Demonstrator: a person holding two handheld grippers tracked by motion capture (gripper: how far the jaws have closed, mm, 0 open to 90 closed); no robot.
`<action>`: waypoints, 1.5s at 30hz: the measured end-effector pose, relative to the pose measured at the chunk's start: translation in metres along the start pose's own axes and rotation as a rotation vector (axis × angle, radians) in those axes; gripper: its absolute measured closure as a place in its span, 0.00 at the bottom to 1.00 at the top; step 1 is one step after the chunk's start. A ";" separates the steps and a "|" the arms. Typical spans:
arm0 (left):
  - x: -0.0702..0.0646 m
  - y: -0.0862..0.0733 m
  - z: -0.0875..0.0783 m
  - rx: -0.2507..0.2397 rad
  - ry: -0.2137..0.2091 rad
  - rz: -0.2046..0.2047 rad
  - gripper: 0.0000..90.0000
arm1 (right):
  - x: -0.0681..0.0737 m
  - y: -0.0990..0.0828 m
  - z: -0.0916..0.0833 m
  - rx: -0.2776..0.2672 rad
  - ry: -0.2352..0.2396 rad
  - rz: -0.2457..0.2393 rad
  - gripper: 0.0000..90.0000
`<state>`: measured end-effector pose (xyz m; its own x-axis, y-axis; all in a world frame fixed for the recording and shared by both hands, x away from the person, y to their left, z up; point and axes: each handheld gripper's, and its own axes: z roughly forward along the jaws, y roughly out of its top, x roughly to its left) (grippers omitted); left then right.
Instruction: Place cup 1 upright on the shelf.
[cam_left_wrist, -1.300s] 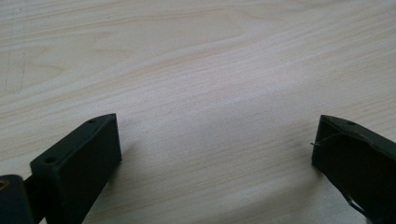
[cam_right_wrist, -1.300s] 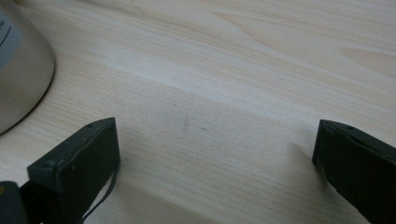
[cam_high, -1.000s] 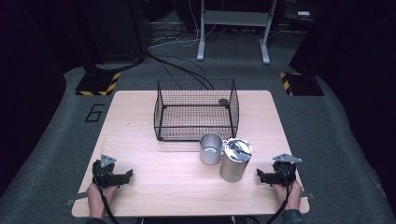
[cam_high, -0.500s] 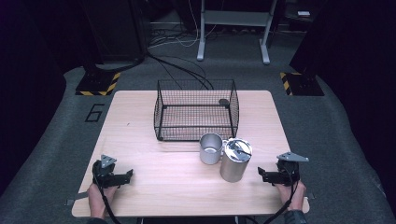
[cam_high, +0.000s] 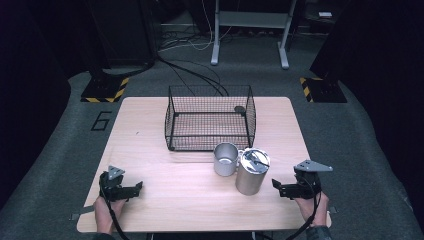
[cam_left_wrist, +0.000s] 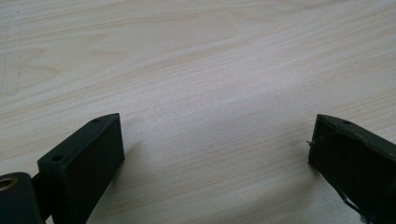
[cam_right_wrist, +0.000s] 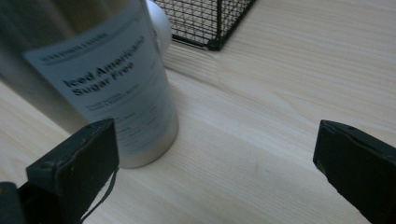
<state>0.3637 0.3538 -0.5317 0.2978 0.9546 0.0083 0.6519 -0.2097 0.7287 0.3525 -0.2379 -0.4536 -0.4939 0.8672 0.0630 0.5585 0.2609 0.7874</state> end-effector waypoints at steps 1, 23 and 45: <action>0.000 0.000 0.000 0.000 0.000 0.000 0.03 | 0.002 0.002 -0.002 -0.001 0.007 -0.004 0.00; 0.000 0.000 0.000 0.000 -0.001 -0.002 0.03 | 0.036 0.035 -0.008 -0.044 0.129 -0.064 0.00; 0.000 0.000 0.000 0.001 -0.001 -0.002 0.04 | 0.061 0.051 0.009 -0.068 0.138 -0.125 0.00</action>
<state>0.3637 0.3539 -0.5317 0.2971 0.9548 0.0060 0.6530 -0.2077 0.7283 0.3572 -0.1679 -0.4154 -0.6460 0.7621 0.0422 0.4431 0.3294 0.8337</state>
